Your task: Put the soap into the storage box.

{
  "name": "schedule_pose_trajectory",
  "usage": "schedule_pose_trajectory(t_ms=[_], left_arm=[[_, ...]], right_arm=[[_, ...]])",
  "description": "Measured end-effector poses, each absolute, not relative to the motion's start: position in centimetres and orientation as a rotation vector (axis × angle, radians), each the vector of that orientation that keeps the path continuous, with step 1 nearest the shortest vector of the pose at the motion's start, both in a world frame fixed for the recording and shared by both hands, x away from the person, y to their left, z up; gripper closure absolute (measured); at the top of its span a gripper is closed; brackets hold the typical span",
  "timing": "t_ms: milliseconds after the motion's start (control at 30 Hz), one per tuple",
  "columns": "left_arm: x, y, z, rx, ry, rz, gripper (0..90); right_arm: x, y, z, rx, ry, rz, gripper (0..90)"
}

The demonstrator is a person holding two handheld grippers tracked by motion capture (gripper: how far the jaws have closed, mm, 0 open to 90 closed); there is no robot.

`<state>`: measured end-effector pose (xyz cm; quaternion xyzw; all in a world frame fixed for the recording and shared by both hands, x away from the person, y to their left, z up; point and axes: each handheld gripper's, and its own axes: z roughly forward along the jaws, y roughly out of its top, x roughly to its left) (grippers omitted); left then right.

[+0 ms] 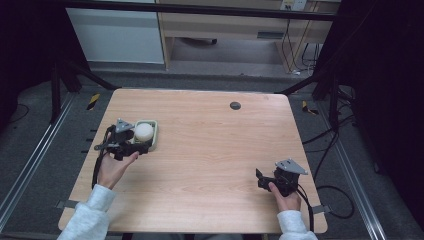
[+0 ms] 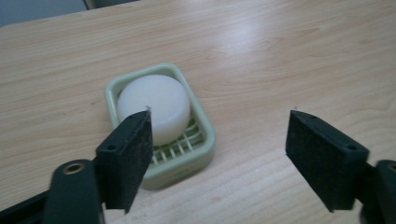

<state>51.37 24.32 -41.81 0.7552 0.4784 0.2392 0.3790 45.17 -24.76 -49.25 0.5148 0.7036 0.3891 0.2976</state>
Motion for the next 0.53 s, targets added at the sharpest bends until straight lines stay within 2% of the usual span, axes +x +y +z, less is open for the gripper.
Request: schedule_pose_trajectory(t_ms=[267, 533], left_arm=[[48.3, 25.6, -45.0, 1.916, 1.238, 0.647, 14.6], [46.4, 27.6, -46.9, 1.924, 1.292, 0.609, 14.3]], right_arm=[[45.1, -24.8, -49.3, 1.371, 1.871, 1.029, 3.8], [44.8, -24.8, -49.3, 1.372, 1.875, 1.032, 3.7]])
